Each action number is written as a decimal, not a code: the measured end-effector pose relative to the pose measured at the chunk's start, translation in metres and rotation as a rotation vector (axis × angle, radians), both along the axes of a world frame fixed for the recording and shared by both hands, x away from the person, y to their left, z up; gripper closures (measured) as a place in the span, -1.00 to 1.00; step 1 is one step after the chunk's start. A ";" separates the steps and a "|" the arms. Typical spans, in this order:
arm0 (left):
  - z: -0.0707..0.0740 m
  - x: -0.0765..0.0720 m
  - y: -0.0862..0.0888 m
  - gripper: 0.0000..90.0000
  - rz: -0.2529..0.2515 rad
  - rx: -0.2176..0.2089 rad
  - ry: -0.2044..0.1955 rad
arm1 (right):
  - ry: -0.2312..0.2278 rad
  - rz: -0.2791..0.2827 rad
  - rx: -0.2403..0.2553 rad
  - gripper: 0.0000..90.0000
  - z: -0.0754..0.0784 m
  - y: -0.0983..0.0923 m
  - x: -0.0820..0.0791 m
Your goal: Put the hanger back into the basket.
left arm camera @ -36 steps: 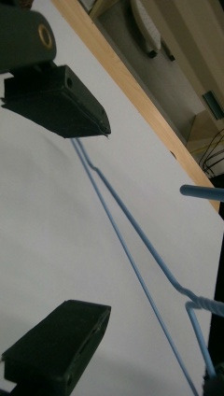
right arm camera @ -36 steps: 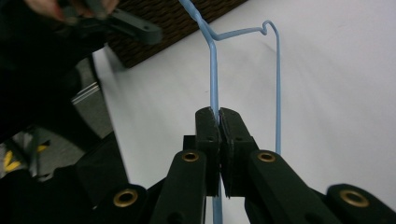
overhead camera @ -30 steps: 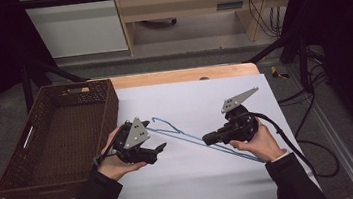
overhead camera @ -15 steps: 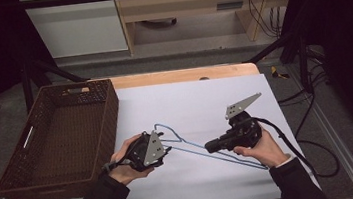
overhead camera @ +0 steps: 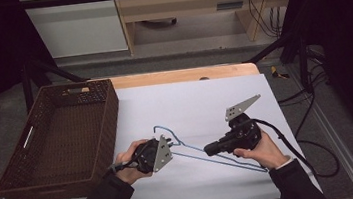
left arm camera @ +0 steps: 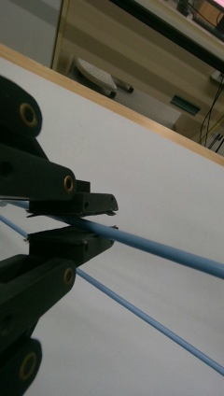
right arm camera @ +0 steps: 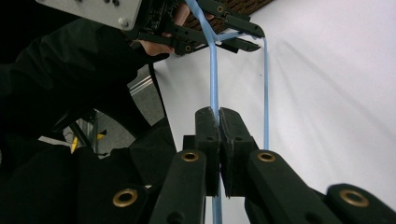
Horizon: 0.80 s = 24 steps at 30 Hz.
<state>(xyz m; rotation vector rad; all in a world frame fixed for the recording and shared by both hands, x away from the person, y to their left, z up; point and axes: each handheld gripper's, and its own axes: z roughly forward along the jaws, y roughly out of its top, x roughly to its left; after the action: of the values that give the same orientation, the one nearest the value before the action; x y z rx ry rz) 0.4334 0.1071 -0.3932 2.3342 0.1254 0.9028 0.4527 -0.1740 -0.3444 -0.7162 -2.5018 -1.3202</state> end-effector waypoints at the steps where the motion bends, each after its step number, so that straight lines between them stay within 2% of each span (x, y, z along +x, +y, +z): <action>1: 0.000 -0.001 -0.001 0.86 -0.006 0.019 -0.007 | 0.004 0.000 0.000 0.95 0.000 -0.001 0.000; 2: 0.000 -0.001 -0.001 0.87 -0.006 0.019 -0.007 | 0.008 -0.004 -0.001 0.95 -0.001 -0.001 0.001; 3: -0.001 -0.002 -0.003 0.89 -0.009 0.045 -0.016 | 0.003 -0.004 -0.002 0.95 -0.001 -0.002 0.001; 5: -0.002 -0.004 -0.006 0.91 0.000 0.053 -0.021 | 0.008 -0.016 -0.007 0.95 -0.002 -0.003 0.001; 9: -0.001 -0.005 -0.009 0.93 0.011 0.058 0.000 | 0.008 -0.031 -0.007 0.94 -0.002 -0.006 0.002; 12: 0.001 -0.006 -0.011 0.93 0.025 0.068 0.007 | -0.013 -0.040 -0.015 0.92 0.000 -0.008 0.001; 13: 0.003 -0.006 -0.013 0.93 0.039 0.072 0.025 | -0.029 -0.045 -0.007 0.89 0.000 -0.009 0.001; 14: 0.003 -0.006 -0.013 0.93 0.039 0.072 0.025 | -0.029 -0.045 -0.007 0.89 0.000 -0.009 0.001; 15: 0.003 -0.006 -0.015 0.93 0.049 0.069 0.038 | -0.059 -0.062 0.008 0.75 0.003 -0.012 0.001; 16: 0.005 -0.006 -0.016 0.93 0.061 0.079 0.047 | -0.083 -0.081 0.011 0.69 0.005 -0.014 0.000; 17: 0.007 -0.005 -0.019 0.93 0.089 0.067 0.070 | -0.102 -0.100 0.011 0.64 0.007 -0.017 -0.001; 18: 0.007 -0.005 -0.019 0.93 0.089 0.067 0.070 | -0.102 -0.100 0.011 0.64 0.007 -0.017 -0.001; 19: 0.012 -0.004 -0.020 0.93 0.121 0.050 0.098 | -0.157 -0.149 0.016 0.45 0.011 -0.023 -0.002; 21: 0.014 -0.003 -0.021 0.93 0.134 0.046 0.110 | -0.208 -0.199 0.030 0.25 0.015 -0.030 -0.004; 22: 0.017 -0.002 -0.021 0.93 0.156 0.050 0.114 | -0.208 -0.199 0.030 0.25 0.015 -0.030 -0.004; 23: 0.023 0.001 -0.022 0.93 0.186 0.057 0.129 | -0.287 -0.255 0.054 0.03 0.019 -0.038 -0.007; 24: 0.026 0.003 -0.022 0.93 0.199 0.070 0.141 | -0.327 -0.284 0.056 -0.08 0.021 -0.042 -0.008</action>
<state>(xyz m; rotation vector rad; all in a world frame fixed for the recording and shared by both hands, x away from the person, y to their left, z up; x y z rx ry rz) 0.4360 0.0851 -0.3674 2.4826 0.3971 0.8470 0.4448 -0.2157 -0.3233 -0.9387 -2.6700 -1.7227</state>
